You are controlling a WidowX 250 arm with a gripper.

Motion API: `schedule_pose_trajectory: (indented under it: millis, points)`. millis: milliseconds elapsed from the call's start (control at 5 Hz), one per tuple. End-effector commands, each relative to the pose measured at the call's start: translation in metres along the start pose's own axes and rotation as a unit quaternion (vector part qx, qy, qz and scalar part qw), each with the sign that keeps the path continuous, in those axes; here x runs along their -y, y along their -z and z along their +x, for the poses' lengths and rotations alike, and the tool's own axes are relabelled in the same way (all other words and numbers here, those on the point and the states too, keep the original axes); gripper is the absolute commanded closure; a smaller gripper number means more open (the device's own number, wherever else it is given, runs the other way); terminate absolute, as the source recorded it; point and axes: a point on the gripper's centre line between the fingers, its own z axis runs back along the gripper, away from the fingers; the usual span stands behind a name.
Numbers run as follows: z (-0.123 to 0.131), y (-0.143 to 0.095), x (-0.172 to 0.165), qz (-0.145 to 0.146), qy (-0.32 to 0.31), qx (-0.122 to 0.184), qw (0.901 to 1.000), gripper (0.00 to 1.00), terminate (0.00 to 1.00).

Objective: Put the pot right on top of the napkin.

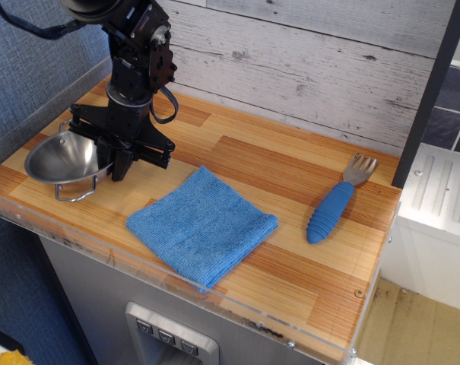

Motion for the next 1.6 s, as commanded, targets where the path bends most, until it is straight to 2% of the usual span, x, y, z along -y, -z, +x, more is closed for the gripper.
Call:
schedule_pose_trajectory:
  millis: [0,400,600,1000,1400]
  points:
    - [-0.011,-0.051,0.006,0.009,-0.014,0.055,0.9984,1.0,0.0]
    - [-0.021,-0.086,0.067,0.012,0.04,0.09,0.995,1.0,0.0]
    - [-0.028,-0.089,0.093,0.017,0.07,0.095,0.9929,1.0,0.0]
    - [-0.049,-0.074,0.124,0.023,0.11,0.082,0.9903,1.0,0.0]
    - [-0.054,-0.061,0.132,0.027,0.11,0.074,0.9909,1.0,0.0]
